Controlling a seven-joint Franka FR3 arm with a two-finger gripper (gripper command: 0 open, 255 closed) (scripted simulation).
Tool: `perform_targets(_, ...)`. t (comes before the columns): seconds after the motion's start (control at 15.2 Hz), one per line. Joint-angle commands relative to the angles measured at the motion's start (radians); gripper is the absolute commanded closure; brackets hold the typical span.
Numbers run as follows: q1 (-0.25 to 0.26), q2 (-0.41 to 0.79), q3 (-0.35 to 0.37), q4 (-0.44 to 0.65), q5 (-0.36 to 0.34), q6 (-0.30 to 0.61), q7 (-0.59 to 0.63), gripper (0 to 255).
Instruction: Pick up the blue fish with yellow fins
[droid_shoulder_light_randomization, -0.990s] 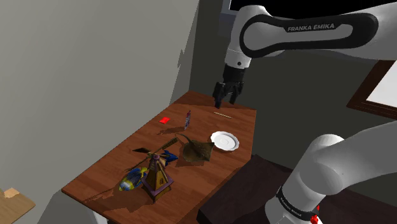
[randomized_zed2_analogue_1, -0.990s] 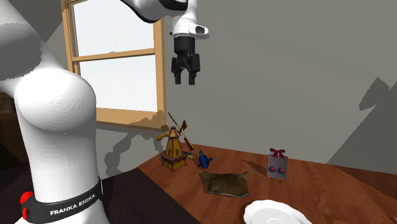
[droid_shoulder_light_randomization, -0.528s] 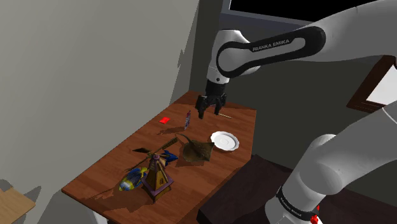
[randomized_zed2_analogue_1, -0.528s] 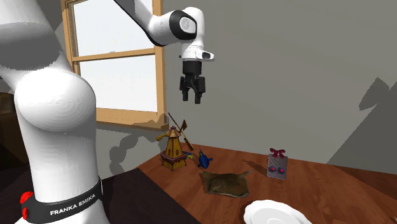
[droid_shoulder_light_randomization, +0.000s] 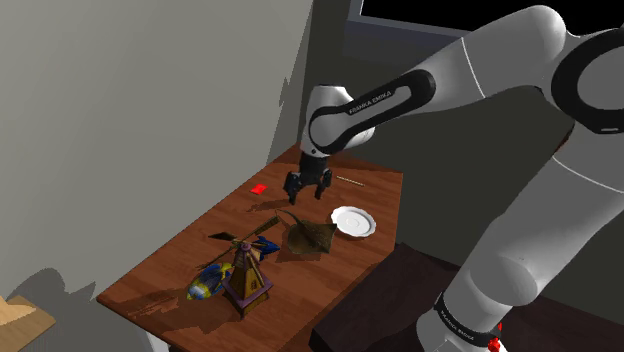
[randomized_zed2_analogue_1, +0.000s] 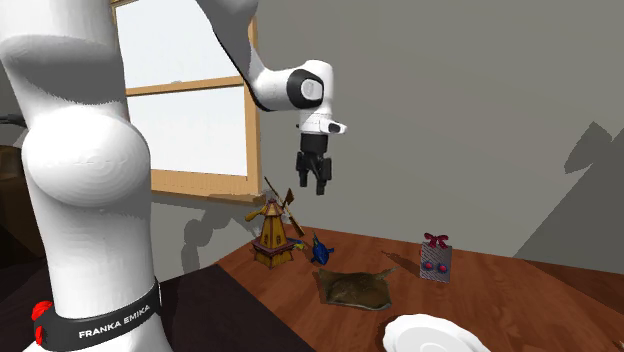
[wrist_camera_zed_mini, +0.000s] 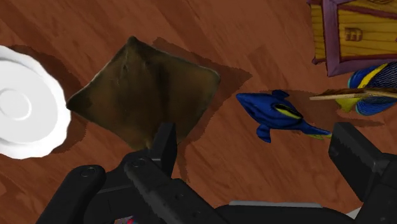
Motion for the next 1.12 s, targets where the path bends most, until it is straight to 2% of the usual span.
perform_targets(0.0,0.0,0.073,0.005,0.029,-0.006,0.045,0.023,0)
perform_targets(0.53,0.019,0.392,-0.001,0.19,-0.043,0.199,0.111,0)
perform_targets(1.06,0.056,0.709,-0.029,0.433,-0.06,0.272,0.175,0)
